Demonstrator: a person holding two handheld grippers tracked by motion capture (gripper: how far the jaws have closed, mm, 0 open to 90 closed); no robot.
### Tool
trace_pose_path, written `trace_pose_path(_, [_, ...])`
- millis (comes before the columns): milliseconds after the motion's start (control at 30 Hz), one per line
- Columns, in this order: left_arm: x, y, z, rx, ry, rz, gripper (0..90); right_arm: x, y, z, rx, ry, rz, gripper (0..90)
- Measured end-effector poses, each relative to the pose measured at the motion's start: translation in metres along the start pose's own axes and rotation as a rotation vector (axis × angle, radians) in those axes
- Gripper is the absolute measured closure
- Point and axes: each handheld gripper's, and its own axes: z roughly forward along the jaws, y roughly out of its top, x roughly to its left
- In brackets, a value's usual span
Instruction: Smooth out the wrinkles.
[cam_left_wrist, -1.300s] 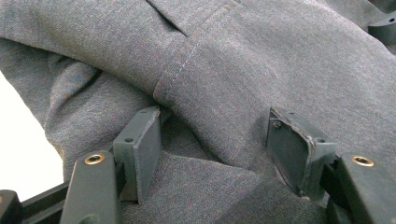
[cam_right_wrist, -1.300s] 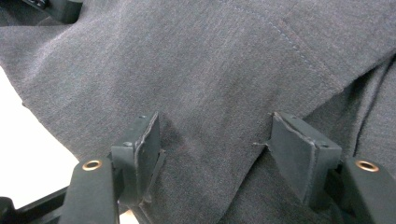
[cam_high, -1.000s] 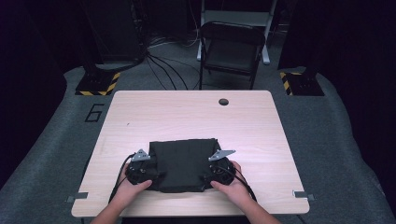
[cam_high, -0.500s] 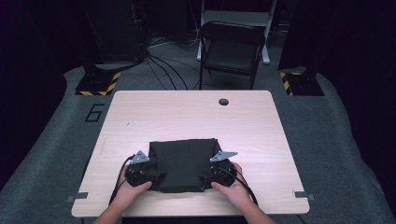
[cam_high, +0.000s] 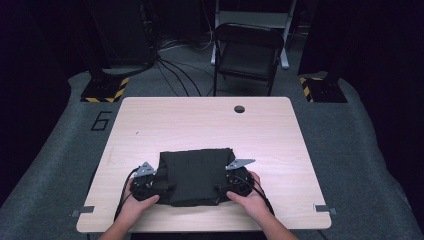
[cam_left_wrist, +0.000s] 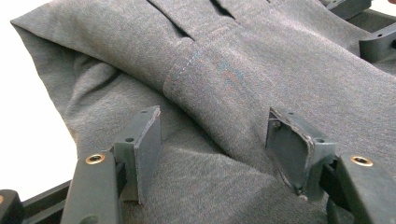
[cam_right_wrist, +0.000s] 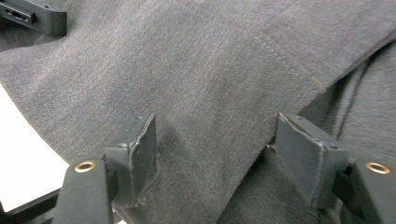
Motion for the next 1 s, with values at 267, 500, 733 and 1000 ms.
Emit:
trace_pose_path(267, [0.004, 0.002, -0.008, -0.006, 0.021, -0.006, 36.1, 0.002, 0.001, -0.006, -0.003, -0.019, -0.02, 31.0])
trace_pose_path(500, [0.006, 0.004, -0.016, -0.017, 0.051, -0.022, 36.1, 0.002, -0.001, -0.011, -0.005, -0.025, -0.02, 31.3])
trace_pose_path(733, [0.011, 0.004, -0.023, -0.031, 0.069, -0.038, 36.1, -0.002, 0.0, -0.017, -0.016, -0.03, -0.022, 31.6])
trace_pose_path(1000, [0.017, 0.005, -0.028, -0.045, 0.079, -0.061, 36.0, -0.01, 0.0, -0.024, -0.026, -0.046, -0.003, 31.8])
